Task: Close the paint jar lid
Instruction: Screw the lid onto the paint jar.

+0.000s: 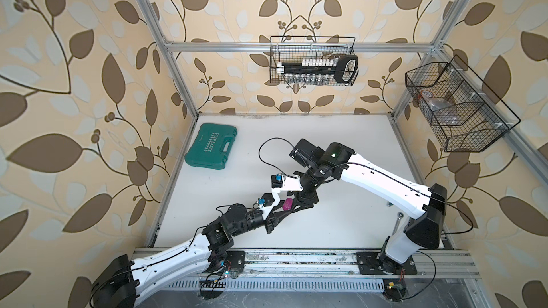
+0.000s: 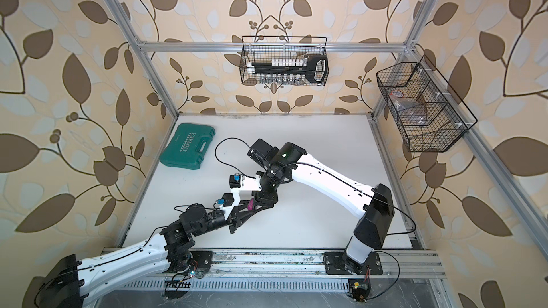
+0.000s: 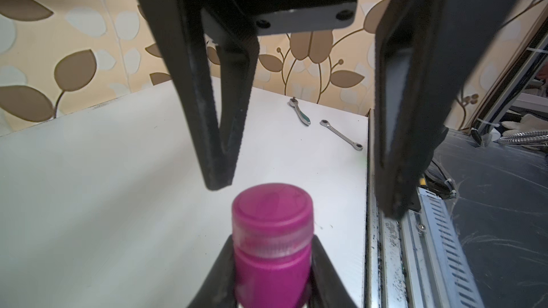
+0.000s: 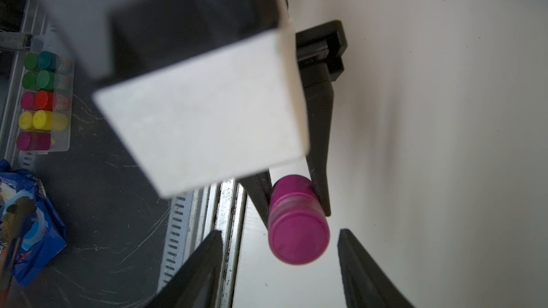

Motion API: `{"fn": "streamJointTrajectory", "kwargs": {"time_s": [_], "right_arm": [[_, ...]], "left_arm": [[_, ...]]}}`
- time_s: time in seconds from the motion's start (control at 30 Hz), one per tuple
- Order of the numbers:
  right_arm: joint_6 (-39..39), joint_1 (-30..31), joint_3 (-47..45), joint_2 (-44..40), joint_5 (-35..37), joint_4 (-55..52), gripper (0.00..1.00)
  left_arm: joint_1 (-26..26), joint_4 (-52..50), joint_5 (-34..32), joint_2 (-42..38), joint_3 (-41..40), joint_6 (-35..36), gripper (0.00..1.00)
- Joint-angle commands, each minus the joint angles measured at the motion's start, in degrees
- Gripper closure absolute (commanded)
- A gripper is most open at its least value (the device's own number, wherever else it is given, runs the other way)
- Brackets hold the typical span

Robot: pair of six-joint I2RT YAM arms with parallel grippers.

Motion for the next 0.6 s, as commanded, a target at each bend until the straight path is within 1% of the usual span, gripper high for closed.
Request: {"fn": "streamJointTrajectory", "kwargs": {"time_s": [0.0,0.2,0.4,0.57], "right_arm": [[-1.0,0.3,1.7,0.8,0.8,-2.1,0.41],[-0.9,0.5,0.6,0.7,0.8,-1.8,0.44],[-0.5,0.5,0.6,1.3,1.0,-1.4,0.49],[-0.3,0.5,0.1,1.6,0.7,-1.0,0.52]], "left_arm": [[0.0,1.3,1.2,-0.8,1.8,-0.5,0.88],[0.0,1.1,1.1,-1.4,1.7,-0.5,0.88],[0.1,1.0,0.9,-1.5,1.7,-0.5,0.88],[0.0,1.0,0.9,-1.5,1.7,-0.5,0.88]]}}
